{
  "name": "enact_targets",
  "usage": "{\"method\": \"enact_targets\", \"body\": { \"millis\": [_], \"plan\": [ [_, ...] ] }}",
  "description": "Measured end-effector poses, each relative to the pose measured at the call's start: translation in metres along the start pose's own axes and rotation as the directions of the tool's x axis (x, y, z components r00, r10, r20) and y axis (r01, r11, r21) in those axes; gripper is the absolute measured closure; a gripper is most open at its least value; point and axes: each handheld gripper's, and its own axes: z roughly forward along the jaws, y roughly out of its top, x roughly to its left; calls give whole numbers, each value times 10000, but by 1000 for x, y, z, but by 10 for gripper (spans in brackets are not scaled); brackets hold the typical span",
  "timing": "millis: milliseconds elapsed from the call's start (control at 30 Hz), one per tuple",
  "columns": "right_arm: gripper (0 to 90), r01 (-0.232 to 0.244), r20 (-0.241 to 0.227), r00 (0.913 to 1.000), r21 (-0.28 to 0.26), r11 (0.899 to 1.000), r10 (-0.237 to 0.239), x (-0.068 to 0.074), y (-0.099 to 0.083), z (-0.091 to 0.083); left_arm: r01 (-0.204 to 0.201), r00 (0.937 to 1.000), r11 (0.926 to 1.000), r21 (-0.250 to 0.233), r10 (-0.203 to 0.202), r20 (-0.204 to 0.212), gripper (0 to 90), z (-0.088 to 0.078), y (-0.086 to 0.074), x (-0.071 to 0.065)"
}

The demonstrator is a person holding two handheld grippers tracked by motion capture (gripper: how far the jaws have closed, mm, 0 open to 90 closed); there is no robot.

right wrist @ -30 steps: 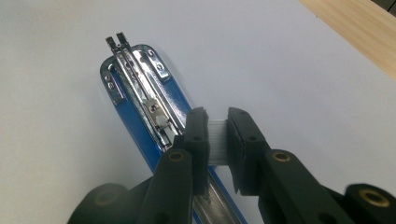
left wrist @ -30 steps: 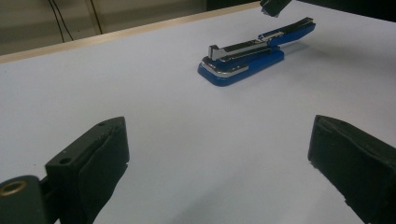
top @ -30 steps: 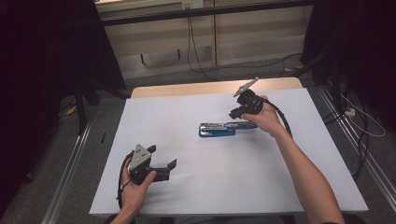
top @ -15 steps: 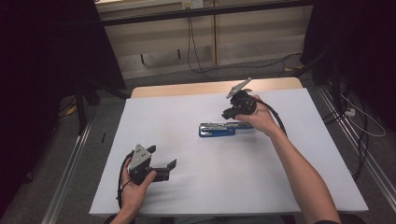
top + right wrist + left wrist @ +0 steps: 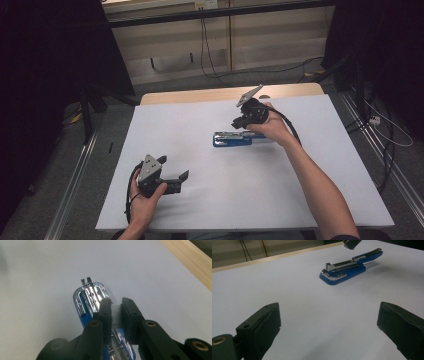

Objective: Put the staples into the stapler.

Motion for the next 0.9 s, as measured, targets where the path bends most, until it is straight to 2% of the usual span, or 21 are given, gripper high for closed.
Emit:
{"method": "enact_targets", "body": {
  "millis": [367, 500, 633, 900],
  "plan": [
    [795, 280, -135, 9995, -19, 9996, -281, 4, 8, 7, 47, 10000, 10000, -5, -47, -28, 52, -1, 0, 1],
    [795, 181, -112, 9998, -289, 9994, -184, 4, 9, 6, 53, 10000, 10000, -13, -53, -7, 52, -1, 0, 1],
    [795, 197, -113, 9997, -232, 9995, -200, 5, 11, 8, -7, 10000, 10000, 18, 7, 10, 52, 0, 0, 0],
    [795, 581, -260, 9979, -226, 9981, -587, 8, 14, 14, -24, 10000, 10000, 16, 24, 28, 52, -1, 0, 0]
  ]
}}
